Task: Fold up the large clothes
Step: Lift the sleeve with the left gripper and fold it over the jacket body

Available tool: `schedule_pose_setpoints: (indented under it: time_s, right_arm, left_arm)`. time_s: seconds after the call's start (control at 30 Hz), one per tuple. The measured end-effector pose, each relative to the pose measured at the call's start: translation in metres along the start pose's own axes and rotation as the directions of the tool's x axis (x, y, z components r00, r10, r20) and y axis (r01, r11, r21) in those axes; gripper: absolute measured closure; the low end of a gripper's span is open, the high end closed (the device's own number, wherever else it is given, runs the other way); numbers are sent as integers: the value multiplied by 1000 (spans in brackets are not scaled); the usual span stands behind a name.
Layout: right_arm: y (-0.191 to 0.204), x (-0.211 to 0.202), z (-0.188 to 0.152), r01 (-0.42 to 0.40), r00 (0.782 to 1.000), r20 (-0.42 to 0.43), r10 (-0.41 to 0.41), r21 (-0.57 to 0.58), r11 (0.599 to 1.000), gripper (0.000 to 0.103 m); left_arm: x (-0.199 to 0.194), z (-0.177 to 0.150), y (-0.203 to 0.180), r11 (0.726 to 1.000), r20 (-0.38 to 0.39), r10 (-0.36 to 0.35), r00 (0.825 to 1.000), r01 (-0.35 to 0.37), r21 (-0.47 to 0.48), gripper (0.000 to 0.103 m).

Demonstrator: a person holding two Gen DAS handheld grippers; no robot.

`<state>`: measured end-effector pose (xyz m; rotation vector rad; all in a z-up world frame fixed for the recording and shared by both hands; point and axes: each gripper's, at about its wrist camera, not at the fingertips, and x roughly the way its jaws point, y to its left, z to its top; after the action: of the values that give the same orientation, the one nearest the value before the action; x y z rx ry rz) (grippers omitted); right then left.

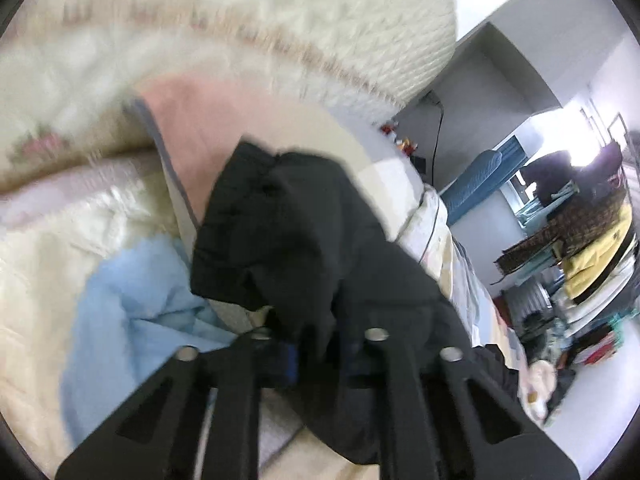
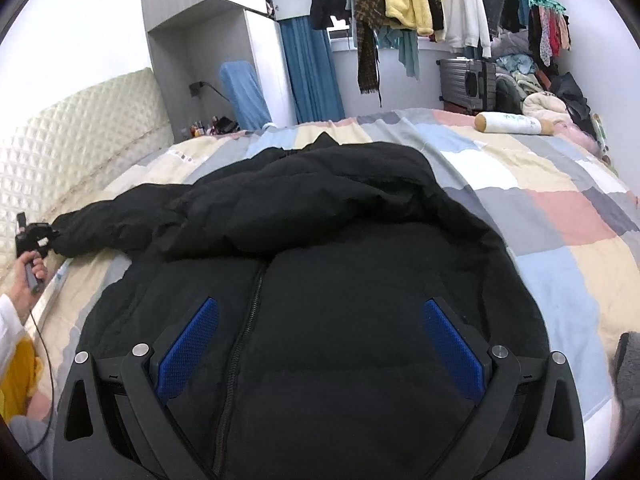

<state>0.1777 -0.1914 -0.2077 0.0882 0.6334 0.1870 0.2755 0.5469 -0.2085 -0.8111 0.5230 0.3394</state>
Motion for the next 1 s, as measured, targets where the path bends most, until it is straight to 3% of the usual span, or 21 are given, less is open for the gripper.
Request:
schedule_pose_setpoints:
  time_s: [0.17,0.47,0.73,1.0]
  right_arm:
    - [-4,-15,-1,-7,1000,17,7,-8,1000,0]
    - [-19,-43,-2,-53,995,83,54,-20,998,0]
    - [-34,-57,-6,-90,990,108,92,-18,996,0]
    - [-29,-62,-2,-94,983,152,102,-62,994,0]
  left_arm:
    - [-47,13,-29,993,79,95,992,-100,61,101]
    - [-122,13,-107,952,168,150,974,-188,243,101]
    - [-161,-14,-182,899,239,132,962,-218,380,102]
    - [-183,-51,-271,810,269,75,960,-215,545,102]
